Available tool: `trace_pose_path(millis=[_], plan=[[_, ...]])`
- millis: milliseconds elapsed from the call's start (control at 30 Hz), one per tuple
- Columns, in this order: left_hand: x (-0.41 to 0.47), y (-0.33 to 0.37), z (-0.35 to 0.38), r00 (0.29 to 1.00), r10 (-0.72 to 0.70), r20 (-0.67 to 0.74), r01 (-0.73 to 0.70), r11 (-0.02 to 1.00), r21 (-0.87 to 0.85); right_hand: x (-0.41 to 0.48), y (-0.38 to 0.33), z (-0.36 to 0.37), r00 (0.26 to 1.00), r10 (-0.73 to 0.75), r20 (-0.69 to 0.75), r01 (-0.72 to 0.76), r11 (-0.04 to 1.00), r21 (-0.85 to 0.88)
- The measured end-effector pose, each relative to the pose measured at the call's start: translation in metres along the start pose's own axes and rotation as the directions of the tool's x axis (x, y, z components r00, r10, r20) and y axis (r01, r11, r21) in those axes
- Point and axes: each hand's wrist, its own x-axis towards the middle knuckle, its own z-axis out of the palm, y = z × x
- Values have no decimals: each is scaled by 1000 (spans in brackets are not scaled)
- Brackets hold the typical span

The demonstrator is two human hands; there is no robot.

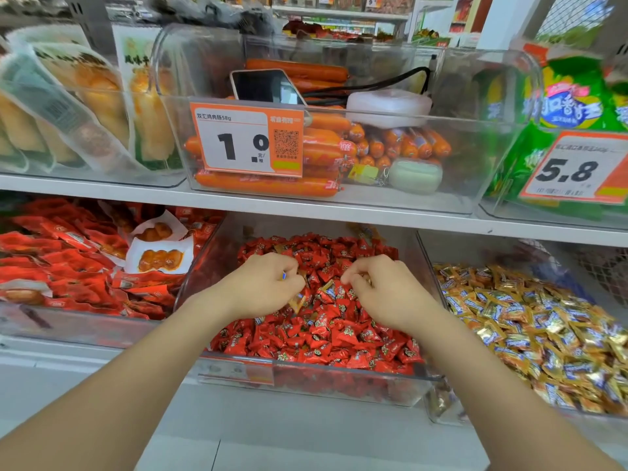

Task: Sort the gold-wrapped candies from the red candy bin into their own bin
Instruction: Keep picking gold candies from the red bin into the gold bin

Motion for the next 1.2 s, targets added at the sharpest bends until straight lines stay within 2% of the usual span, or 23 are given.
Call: trace_pose_path(millis=[67,133,233,400,500,600,767,900,1033,1133,1200], plan=[[-4,-1,-4,1000,-7,-8,7,1000,-19,4,-4,5,999,25,-37,-29,991,-131],[-6,-6,-7,999,-23,48,25,999,-42,9,-8,11,999,6,-38,-15,972,-233],[-6,-16,-6,995,-37,88,42,997,-59,16,-16,22,1000,-29,5,29,940,-339],[-7,-12,-2,998,-18,57,19,999,-32,33,-20,34,997,40,71,3,854,-520],[-4,-10,1,995,-81,51,78,996,47,37,-23,36,991,81,108,-11,845,-535],[-3,-11,1,993,-119,0,115,964,238,39,-23,38,994,67,88,-6,828,-560],[1,-27,-2,986,-164,-38,166,917,363,40,-17,32,980,88,180,20,850,-527],[-6,-33,-5,985,-162,56,112,857,503,38,-18,40,974,83,211,58,807,-587],[-10,-34,-2,954,-194,230,19,801,598,41,-14,42,986,53,155,46,821,-569],[-13,-31,-2,944,-172,282,-15,830,557,38,-11,37,990,24,139,43,887,-460],[-13,-28,-4,950,-138,279,-16,873,488,35,-10,29,987,24,161,25,955,-295]])
